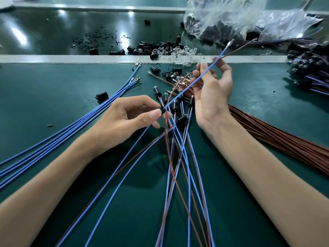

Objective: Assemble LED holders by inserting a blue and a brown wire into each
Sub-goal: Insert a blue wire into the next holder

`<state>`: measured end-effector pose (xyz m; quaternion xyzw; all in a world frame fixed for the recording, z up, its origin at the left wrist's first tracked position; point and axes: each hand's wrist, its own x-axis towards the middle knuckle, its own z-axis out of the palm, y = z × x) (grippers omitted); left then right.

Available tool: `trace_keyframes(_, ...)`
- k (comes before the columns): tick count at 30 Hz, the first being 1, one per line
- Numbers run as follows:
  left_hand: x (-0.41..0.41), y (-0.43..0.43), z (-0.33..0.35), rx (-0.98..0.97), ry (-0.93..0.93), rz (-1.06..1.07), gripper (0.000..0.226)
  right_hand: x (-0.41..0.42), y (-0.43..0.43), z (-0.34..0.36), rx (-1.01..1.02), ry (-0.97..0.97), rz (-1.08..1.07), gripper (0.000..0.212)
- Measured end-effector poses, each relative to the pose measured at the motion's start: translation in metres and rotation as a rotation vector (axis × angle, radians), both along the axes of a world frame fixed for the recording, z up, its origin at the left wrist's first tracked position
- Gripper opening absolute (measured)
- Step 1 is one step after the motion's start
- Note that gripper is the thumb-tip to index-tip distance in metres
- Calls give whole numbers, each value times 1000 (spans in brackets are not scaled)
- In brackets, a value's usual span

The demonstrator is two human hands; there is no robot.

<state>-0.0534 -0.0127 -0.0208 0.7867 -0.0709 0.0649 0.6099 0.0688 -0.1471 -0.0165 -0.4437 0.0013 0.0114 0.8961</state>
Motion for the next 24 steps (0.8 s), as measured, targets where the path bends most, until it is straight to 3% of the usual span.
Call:
trace_keyframes(5, 0, 0, 1, 53, 28, -15, 22, -7, 1, 1, 9, -18, 104, 14)
trace_keyframes(8, 0, 0, 0, 45, 7, 34, 16, -12, 0, 1, -153, -147, 395, 5)
trace_keyframes(10, 1, 0, 0, 35, 0, 46, 15, -17, -1, -2, -354, -310, 468, 8)
trace_keyframes(13, 1, 0, -1, 31, 11, 33, 17, -22, 2, -5, -495, -449, 343, 15)
trace_keyframes(18, 1, 0, 0, 53, -1, 38, 14, -14, 1, 1, -324, -376, 26, 18)
trace_keyframes(21, 2, -1, -1, 52, -27, 65, 21, -19, 1, -1, -384, -399, 121, 13)
trace_keyframes(24, 2, 0, -1, 26, -42, 82, 21, -29, 4, -6, -620, -566, 314, 7)
